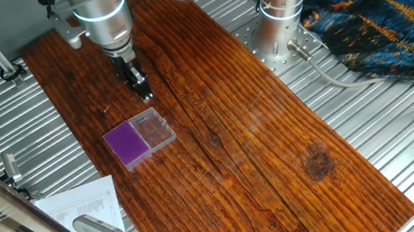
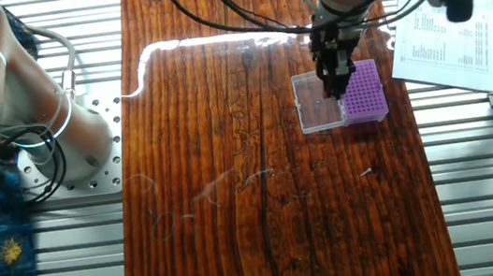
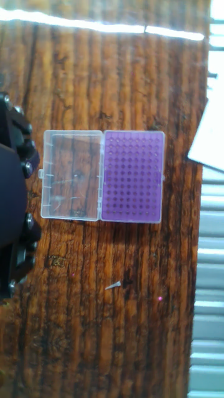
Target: Insert a small pipette tip into the holder for small pipette tips
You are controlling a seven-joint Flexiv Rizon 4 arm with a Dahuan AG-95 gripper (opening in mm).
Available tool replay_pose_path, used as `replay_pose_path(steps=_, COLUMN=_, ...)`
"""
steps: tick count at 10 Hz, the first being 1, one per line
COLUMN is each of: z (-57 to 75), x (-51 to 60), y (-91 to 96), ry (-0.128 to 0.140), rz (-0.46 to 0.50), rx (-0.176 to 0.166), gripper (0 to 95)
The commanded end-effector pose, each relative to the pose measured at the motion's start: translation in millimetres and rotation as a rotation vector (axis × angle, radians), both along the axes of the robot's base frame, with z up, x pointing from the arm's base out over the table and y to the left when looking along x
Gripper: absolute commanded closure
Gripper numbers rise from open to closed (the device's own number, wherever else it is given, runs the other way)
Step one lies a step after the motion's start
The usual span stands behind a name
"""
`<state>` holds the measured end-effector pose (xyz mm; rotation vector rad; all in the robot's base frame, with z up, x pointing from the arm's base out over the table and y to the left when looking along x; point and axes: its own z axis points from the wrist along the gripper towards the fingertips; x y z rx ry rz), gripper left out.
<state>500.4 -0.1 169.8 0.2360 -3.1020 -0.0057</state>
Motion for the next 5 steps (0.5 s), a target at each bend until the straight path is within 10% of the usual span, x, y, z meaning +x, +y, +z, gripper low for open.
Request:
replay_pose_path(steps=1, z=0.2, x=-0.4, y=0.1, ry=0.012, rz=0.051, rx=0.001, gripper=95.0)
replay_pose_path(steps=5, z=0.2, x=-0.4, y=0.1, ry=0.019, rz=0.063, rx=0.001, gripper=95.0)
